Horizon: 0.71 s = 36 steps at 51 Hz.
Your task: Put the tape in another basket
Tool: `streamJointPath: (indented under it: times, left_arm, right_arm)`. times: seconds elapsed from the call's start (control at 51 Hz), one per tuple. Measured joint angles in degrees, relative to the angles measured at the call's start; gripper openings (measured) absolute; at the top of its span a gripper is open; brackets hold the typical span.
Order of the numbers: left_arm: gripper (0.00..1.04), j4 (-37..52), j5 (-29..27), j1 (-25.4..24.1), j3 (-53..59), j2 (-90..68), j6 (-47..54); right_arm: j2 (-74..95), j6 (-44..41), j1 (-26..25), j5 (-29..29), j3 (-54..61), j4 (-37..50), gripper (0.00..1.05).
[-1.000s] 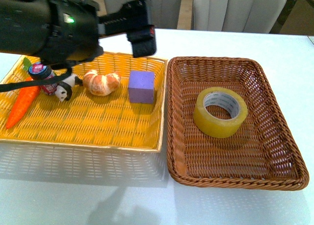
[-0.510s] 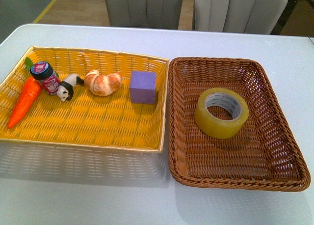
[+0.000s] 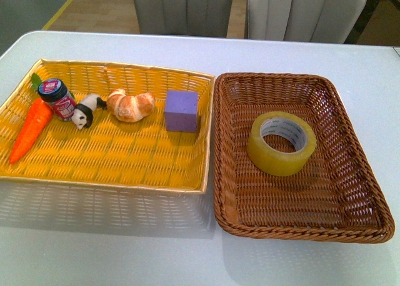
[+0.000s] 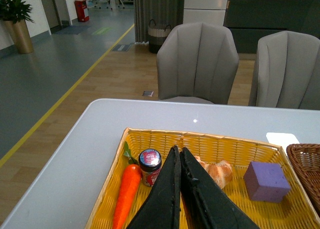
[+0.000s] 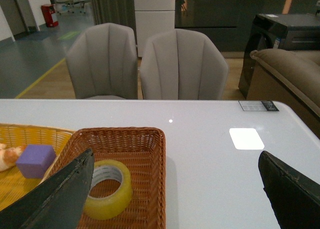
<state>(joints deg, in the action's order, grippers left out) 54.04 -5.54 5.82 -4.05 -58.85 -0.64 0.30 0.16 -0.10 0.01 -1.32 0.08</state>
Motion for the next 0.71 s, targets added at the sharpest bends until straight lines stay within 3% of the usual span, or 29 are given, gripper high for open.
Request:
streamJointPath:
  times: [0.235,0.706]
  left_arm:
    - [0.02,-8.66,4.96,-5.46,2.25,10.93,0.04]
    - [0.02,-25.09,5.53,-5.62,3.21,29.62,0.04]
  right_arm:
    - [0.00,0.00,0.00,0.00,0.00,0.00,0.96]
    - [0.00,0.00,0.00,0.00,0.00,0.00,0.96]
